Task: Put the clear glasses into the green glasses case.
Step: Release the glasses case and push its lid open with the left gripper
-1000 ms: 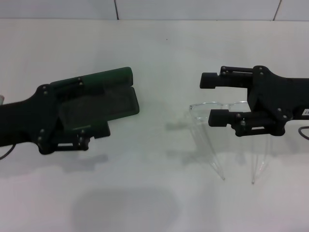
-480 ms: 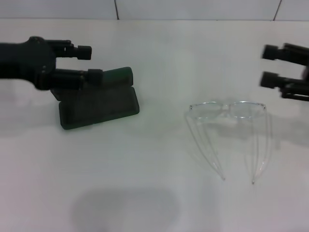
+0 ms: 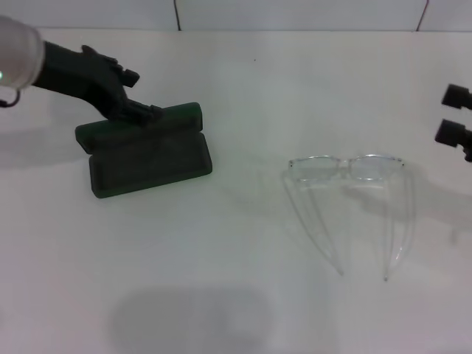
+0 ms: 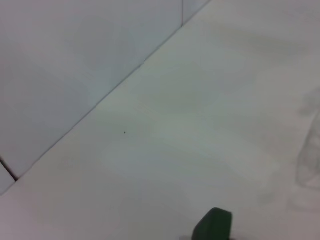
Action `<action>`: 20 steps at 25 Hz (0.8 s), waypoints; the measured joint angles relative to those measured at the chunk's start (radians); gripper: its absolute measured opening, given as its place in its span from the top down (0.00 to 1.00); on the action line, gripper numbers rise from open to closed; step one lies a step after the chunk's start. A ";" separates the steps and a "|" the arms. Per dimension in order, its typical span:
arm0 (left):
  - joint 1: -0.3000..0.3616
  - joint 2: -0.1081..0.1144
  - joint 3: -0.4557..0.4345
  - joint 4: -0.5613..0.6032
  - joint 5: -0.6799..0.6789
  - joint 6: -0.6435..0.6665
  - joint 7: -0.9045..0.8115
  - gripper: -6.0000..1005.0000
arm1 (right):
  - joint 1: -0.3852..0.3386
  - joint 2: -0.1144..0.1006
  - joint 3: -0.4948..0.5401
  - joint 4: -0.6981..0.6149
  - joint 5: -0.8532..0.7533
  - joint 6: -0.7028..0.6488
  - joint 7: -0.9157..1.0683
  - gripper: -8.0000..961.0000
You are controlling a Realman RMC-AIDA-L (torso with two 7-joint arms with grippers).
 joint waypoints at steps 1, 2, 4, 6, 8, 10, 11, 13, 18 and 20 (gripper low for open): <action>-0.008 -0.003 0.013 -0.005 0.019 -0.016 0.000 0.25 | -0.004 0.000 0.000 0.000 0.001 0.000 0.000 0.23; -0.013 -0.006 0.029 -0.011 0.035 -0.032 0.000 0.25 | -0.010 0.001 0.001 0.000 0.003 -0.001 0.000 0.23; -0.020 -0.008 0.062 -0.024 0.064 -0.058 -0.004 0.25 | -0.018 0.001 0.002 0.002 0.003 -0.004 0.000 0.23; -0.024 -0.010 0.080 -0.032 0.086 -0.067 -0.009 0.25 | -0.023 0.002 0.005 0.005 0.003 -0.005 -0.002 0.23; -0.026 -0.015 0.095 -0.036 0.109 -0.075 -0.014 0.25 | -0.026 0.004 0.012 0.005 0.003 -0.005 -0.005 0.23; -0.025 -0.017 0.108 -0.037 0.124 -0.087 -0.021 0.26 | -0.026 0.006 0.016 0.006 0.002 -0.006 -0.008 0.23; -0.024 -0.018 0.121 -0.040 0.135 -0.098 -0.032 0.26 | -0.024 0.006 0.016 0.006 0.002 -0.006 -0.009 0.23; -0.023 -0.018 0.134 -0.047 0.149 -0.109 -0.045 0.26 | -0.021 0.006 0.016 0.007 0.002 -0.007 -0.009 0.23; -0.027 -0.018 0.159 -0.085 0.172 -0.138 -0.057 0.26 | -0.019 0.006 0.016 0.008 0.002 -0.008 -0.009 0.23; -0.029 -0.018 0.168 -0.097 0.174 -0.142 -0.064 0.26 | -0.018 0.007 0.017 0.008 0.002 -0.008 -0.009 0.23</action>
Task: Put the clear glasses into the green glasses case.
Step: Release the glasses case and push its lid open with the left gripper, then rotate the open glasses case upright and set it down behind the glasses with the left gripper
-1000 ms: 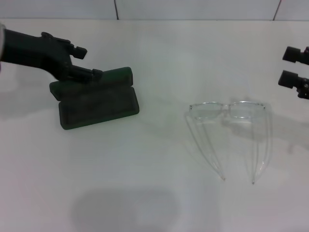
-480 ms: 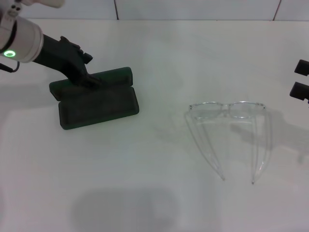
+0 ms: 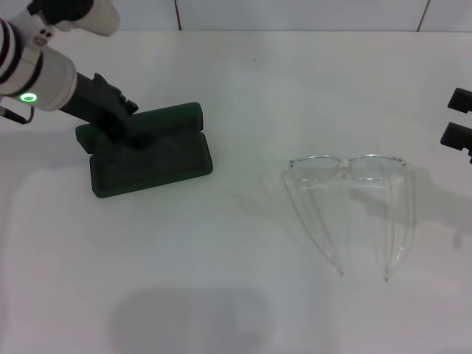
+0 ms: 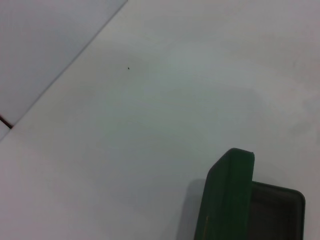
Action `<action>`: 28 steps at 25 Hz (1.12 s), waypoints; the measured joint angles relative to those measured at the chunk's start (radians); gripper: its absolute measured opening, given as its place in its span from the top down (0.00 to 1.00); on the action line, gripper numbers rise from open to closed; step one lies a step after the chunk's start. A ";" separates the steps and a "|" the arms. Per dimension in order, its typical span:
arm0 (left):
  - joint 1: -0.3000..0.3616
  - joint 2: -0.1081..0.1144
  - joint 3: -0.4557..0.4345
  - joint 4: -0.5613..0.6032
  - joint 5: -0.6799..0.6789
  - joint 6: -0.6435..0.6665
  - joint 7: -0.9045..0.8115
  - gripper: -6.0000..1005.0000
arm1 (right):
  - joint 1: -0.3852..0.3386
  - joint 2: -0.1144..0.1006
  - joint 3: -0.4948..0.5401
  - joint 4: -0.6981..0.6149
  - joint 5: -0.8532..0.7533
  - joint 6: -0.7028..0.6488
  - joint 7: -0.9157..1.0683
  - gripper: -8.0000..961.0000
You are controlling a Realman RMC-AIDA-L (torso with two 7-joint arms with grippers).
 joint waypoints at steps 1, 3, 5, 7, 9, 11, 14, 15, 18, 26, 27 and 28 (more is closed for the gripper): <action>-0.001 0.001 0.005 -0.004 0.002 -0.001 -0.005 0.26 | 0.000 0.000 0.000 0.000 0.000 0.000 0.000 0.23; -0.001 0.000 0.007 -0.004 0.002 -0.001 -0.006 0.33 | 0.000 0.000 0.000 0.000 0.001 -0.004 0.000 0.23; 0.000 -0.001 0.010 -0.003 0.002 -0.001 -0.006 0.41 | 0.000 0.001 0.000 0.000 0.001 -0.008 0.000 0.23; 0.002 -0.002 0.020 -0.001 0.003 -0.003 -0.006 0.48 | -0.002 0.001 0.000 0.000 0.002 -0.010 0.000 0.23; 0.003 -0.002 0.029 0.001 0.004 -0.006 -0.006 0.56 | -0.006 0.001 0.000 0.000 0.002 -0.011 0.000 0.23; 0.005 -0.002 0.037 0.006 0.005 -0.008 -0.007 0.64 | -0.008 0.001 0.000 0.000 0.002 -0.011 0.000 0.23; 0.008 -0.002 0.038 0.013 0.005 -0.008 -0.008 0.70 | -0.015 0.002 0.000 0.001 0.002 -0.011 0.000 0.23; 0.010 -0.002 0.038 0.016 0.005 -0.008 -0.008 0.71 | -0.016 0.002 0.000 0.001 0.003 -0.011 0.000 0.23; 0.012 -0.002 0.045 0.020 0.005 -0.008 -0.008 0.74 | -0.020 0.002 0.000 0.001 0.003 -0.011 0.000 0.23; 0.103 -0.005 0.207 0.216 -0.051 0.002 -0.048 0.79 | -0.041 0.002 0.038 0.003 -0.003 -0.012 0.000 0.23; 0.127 -0.005 0.244 0.261 -0.061 0.003 -0.057 0.79 | -0.046 0.002 0.059 0.004 -0.004 -0.015 0.000 0.23; 0.147 -0.005 0.277 0.300 -0.068 0.003 -0.063 0.79 | -0.053 0.002 0.079 0.006 -0.004 -0.020 -0.001 0.23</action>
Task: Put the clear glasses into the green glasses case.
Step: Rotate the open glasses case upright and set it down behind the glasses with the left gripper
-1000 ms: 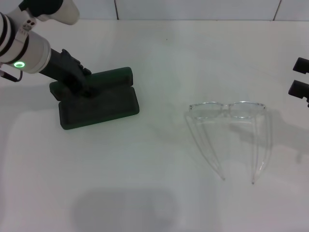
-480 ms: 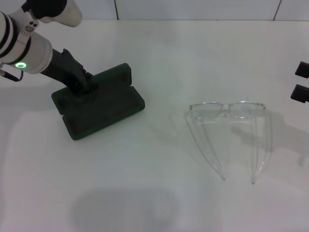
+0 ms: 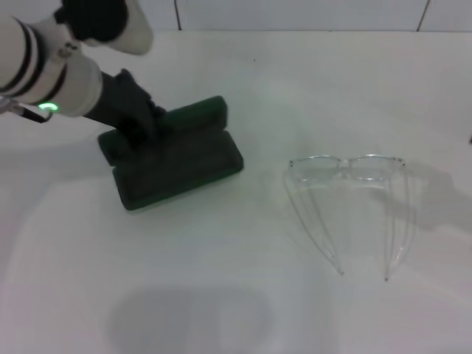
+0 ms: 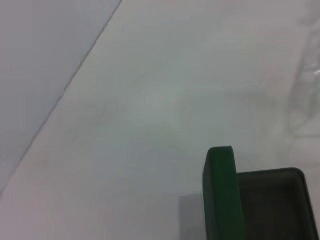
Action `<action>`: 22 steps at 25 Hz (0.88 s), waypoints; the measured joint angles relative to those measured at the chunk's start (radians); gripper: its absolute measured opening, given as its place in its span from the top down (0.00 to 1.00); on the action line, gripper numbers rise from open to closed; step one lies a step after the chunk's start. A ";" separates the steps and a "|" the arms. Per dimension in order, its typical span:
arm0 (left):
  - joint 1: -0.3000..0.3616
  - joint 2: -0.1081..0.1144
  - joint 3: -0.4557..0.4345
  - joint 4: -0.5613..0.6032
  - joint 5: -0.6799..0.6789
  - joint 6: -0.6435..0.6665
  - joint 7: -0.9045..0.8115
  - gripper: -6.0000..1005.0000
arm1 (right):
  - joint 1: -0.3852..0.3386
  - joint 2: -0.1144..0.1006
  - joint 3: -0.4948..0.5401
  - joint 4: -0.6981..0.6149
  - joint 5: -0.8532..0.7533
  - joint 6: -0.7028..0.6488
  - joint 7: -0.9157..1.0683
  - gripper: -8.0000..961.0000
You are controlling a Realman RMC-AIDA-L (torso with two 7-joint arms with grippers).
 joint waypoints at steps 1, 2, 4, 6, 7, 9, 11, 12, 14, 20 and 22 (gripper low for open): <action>0.021 0.000 0.038 0.035 -0.006 0.000 -0.006 0.79 | -0.004 0.000 0.022 0.005 0.000 -0.010 -0.002 0.23; 0.036 -0.001 0.072 0.066 -0.010 0.000 -0.013 0.78 | -0.009 -0.001 0.047 0.013 -0.001 -0.023 -0.004 0.23; 0.055 -0.001 0.137 0.102 -0.016 -0.002 -0.031 0.78 | -0.015 -0.006 0.108 0.038 -0.001 -0.060 -0.014 0.23; 0.061 -0.001 0.181 0.114 -0.017 -0.005 -0.049 0.78 | -0.021 -0.011 0.160 0.061 -0.001 -0.094 -0.023 0.23; 0.061 -0.002 0.211 0.116 -0.017 -0.007 -0.060 0.78 | -0.024 -0.013 0.182 0.070 -0.001 -0.109 -0.026 0.23; 0.058 -0.002 0.245 0.113 -0.016 -0.009 -0.069 0.78 | -0.033 -0.014 0.212 0.079 -0.002 -0.127 -0.030 0.23; 0.055 -0.002 0.278 0.111 -0.016 -0.010 -0.078 0.77 | -0.041 -0.015 0.225 0.081 -0.002 -0.135 -0.032 0.23; 0.054 -0.002 0.286 0.111 -0.016 -0.011 -0.082 0.77 | -0.045 -0.015 0.227 0.082 -0.002 -0.136 -0.033 0.23; 0.052 -0.003 0.307 0.113 -0.017 -0.012 -0.089 0.77 | -0.051 -0.015 0.227 0.084 -0.002 -0.138 -0.038 0.23; 0.041 -0.005 0.373 0.119 -0.018 -0.030 -0.112 0.76 | -0.057 -0.011 0.228 0.085 -0.002 -0.141 -0.046 0.23; 0.037 -0.006 0.396 0.119 -0.020 -0.044 -0.121 0.76 | -0.058 -0.011 0.228 0.086 -0.002 -0.142 -0.047 0.23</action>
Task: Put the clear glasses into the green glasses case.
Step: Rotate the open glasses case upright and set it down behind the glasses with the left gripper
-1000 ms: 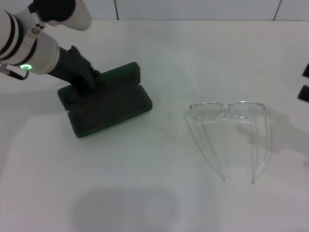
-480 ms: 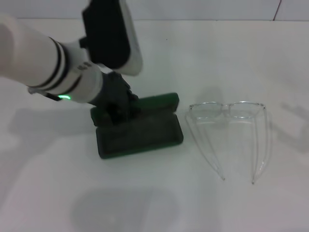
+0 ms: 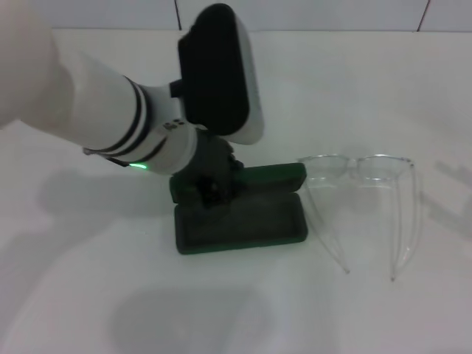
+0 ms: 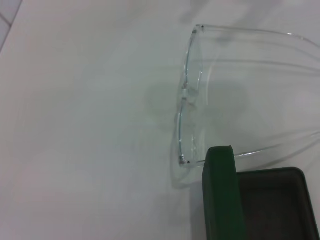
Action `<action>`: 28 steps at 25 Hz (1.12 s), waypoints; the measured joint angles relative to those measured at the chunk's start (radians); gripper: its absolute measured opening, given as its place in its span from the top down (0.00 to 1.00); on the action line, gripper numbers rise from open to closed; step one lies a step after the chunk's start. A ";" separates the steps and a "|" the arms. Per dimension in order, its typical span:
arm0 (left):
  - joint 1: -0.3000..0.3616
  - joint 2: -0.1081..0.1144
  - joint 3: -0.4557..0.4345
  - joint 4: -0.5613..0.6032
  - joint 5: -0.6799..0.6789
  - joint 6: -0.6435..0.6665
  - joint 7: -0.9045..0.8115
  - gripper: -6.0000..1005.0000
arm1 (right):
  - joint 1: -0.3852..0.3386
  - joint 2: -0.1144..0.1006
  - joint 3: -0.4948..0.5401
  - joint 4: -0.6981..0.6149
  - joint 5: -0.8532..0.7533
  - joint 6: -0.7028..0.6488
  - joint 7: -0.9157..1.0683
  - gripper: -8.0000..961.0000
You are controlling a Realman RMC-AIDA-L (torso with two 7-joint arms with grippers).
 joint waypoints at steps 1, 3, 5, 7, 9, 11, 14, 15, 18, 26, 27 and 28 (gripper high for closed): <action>-0.002 0.000 0.010 0.000 -0.004 -0.010 -0.004 0.76 | 0.000 0.000 0.000 0.000 0.000 0.000 -0.001 0.23; -0.005 -0.001 0.022 0.000 -0.016 -0.026 -0.006 0.76 | -0.001 0.001 0.000 0.000 0.000 0.000 -0.005 0.23; -0.015 -0.002 0.034 -0.002 -0.035 -0.046 -0.006 0.75 | 0.000 0.003 0.001 0.000 0.000 0.000 -0.009 0.23; -0.025 -0.002 0.043 -0.006 -0.044 -0.060 -0.007 0.75 | 0.000 0.003 0.001 0.000 0.000 0.001 -0.010 0.23; -0.033 -0.002 0.053 -0.011 -0.048 -0.079 -0.007 0.75 | 0.000 0.003 0.001 0.000 0.000 0.002 -0.011 0.23; -0.044 -0.002 0.058 -0.022 -0.048 -0.096 -0.007 0.75 | 0.000 0.003 0.001 0.001 0.000 0.002 -0.014 0.23; -0.072 -0.003 0.069 -0.060 -0.049 -0.124 -0.008 0.74 | -0.001 0.003 0.001 0.005 0.000 0.003 -0.022 0.23; -0.083 -0.003 0.073 -0.076 -0.049 -0.133 -0.008 0.74 | -0.001 0.003 0.001 0.009 0.000 0.003 -0.025 0.23; -0.110 -0.004 0.081 -0.115 -0.050 -0.150 -0.008 0.74 | -0.002 0.002 0.001 0.029 0.000 0.005 -0.035 0.23; -0.120 -0.004 0.105 -0.131 -0.058 -0.215 -0.004 0.73 | -0.006 0.000 0.002 0.039 0.001 0.006 -0.043 0.23; -0.121 -0.003 0.108 -0.131 -0.062 -0.219 -0.003 0.73 | -0.007 0.000 0.002 0.039 0.002 0.006 -0.044 0.23; -0.122 -0.003 0.110 -0.131 -0.067 -0.223 0.000 0.73 | -0.007 0.000 0.002 0.040 0.002 0.007 -0.046 0.23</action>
